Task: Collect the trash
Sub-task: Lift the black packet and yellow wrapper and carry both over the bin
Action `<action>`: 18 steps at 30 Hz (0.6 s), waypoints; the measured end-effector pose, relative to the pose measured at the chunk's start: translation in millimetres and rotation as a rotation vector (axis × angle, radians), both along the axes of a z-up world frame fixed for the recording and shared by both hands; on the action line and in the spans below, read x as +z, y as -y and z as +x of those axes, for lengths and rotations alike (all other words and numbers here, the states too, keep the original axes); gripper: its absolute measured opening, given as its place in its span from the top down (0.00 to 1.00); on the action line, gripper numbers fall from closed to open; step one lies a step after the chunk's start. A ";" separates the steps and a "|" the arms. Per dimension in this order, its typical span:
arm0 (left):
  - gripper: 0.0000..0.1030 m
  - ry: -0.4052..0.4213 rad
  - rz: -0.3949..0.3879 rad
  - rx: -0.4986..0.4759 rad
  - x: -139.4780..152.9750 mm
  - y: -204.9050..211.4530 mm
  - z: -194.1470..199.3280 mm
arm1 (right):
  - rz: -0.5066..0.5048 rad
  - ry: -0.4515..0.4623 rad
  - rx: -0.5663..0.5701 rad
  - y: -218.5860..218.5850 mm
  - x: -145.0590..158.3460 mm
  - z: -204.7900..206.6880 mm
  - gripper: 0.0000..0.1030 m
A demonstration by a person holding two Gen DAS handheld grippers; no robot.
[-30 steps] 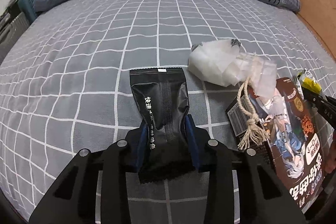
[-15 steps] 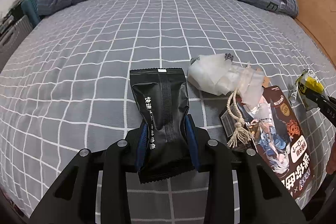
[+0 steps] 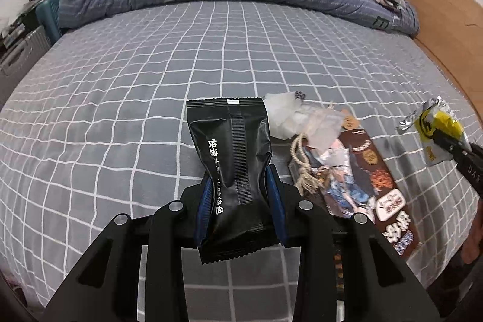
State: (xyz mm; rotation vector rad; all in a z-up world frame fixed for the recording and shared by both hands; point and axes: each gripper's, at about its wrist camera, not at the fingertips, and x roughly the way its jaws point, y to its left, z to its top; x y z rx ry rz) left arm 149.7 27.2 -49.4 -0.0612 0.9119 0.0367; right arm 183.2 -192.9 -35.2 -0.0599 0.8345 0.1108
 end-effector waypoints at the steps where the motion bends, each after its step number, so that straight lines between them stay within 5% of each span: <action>1: 0.67 0.005 -0.003 0.001 2.6 1.2 -2.6 | 0.001 0.003 0.006 -1.6 1.1 -4.1 0.95; 18: 0.68 0.048 -0.043 -0.013 13.1 12.5 -49.1 | 0.017 0.018 0.046 -9.4 13.3 -45.0 0.95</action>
